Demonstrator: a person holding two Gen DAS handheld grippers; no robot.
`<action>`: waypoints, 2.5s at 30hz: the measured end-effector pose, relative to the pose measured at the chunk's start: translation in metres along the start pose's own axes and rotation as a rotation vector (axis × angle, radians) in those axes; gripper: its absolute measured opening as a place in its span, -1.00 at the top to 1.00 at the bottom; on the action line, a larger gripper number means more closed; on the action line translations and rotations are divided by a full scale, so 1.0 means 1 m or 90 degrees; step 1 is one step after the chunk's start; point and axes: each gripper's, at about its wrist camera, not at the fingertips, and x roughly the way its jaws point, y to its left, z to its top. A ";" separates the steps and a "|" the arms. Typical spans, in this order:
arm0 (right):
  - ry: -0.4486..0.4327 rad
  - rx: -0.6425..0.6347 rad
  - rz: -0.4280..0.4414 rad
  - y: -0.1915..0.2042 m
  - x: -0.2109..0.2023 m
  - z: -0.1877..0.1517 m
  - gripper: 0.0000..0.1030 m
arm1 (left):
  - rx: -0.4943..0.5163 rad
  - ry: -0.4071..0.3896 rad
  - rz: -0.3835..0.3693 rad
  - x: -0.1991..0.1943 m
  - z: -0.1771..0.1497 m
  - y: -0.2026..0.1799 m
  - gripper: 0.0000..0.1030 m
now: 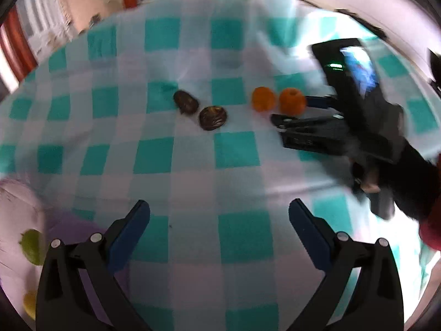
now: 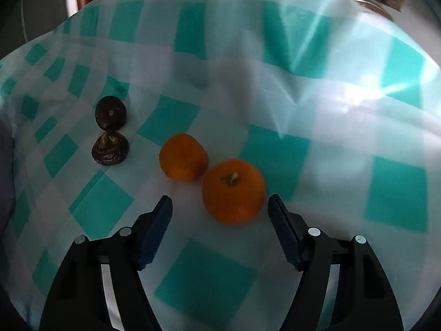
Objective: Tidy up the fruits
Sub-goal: 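Move both tools back over the remaining fruits on the tablecloth, then grasp a dark brown fruit with the left tool while the right tool grasps a mandarin, then carry the dark fruit and mandarin over the white box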
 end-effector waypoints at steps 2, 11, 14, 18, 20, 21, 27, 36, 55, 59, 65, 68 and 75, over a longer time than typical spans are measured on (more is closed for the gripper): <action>-0.013 0.009 0.002 -0.005 0.000 0.001 0.15 | -0.026 0.003 0.010 0.017 0.011 0.004 -0.96; -0.040 0.069 0.006 -0.014 -0.042 -0.034 0.16 | -0.092 -0.016 0.054 0.096 0.073 0.018 -0.92; -0.028 0.084 0.014 -0.013 -0.049 -0.047 0.15 | -0.094 -0.002 0.045 0.117 0.084 0.018 -0.64; -0.017 0.092 0.017 -0.009 -0.056 -0.061 0.15 | -0.066 -0.037 0.034 0.112 0.088 0.016 0.24; -0.015 0.098 0.017 -0.006 -0.059 -0.064 0.15 | -0.060 -0.028 0.020 0.106 0.084 0.016 0.23; -0.013 0.100 0.018 -0.004 -0.058 -0.065 0.15 | -0.060 -0.023 0.014 0.101 0.079 0.017 0.23; 0.001 0.122 0.012 0.025 -0.067 -0.075 0.16 | -0.073 -0.005 -0.028 0.050 0.025 0.013 0.23; 0.027 0.170 0.009 0.064 -0.129 -0.118 0.16 | 0.034 0.027 -0.086 -0.031 -0.059 -0.011 0.23; -0.053 0.264 -0.066 0.101 -0.283 -0.155 0.16 | 0.112 -0.067 -0.132 -0.129 -0.090 -0.013 0.23; -0.069 0.243 -0.060 0.115 -0.292 -0.144 0.15 | 0.091 -0.092 -0.134 -0.148 -0.088 0.001 0.23; -0.102 0.181 -0.009 0.159 -0.299 -0.110 0.16 | 0.032 -0.126 -0.113 -0.174 -0.091 0.048 0.23; -0.112 0.139 0.030 0.189 -0.297 -0.090 0.15 | -0.003 -0.141 -0.088 -0.189 -0.098 0.082 0.23; -0.121 0.030 0.135 0.273 -0.283 -0.055 0.15 | -0.096 -0.127 -0.002 -0.208 -0.132 0.171 0.23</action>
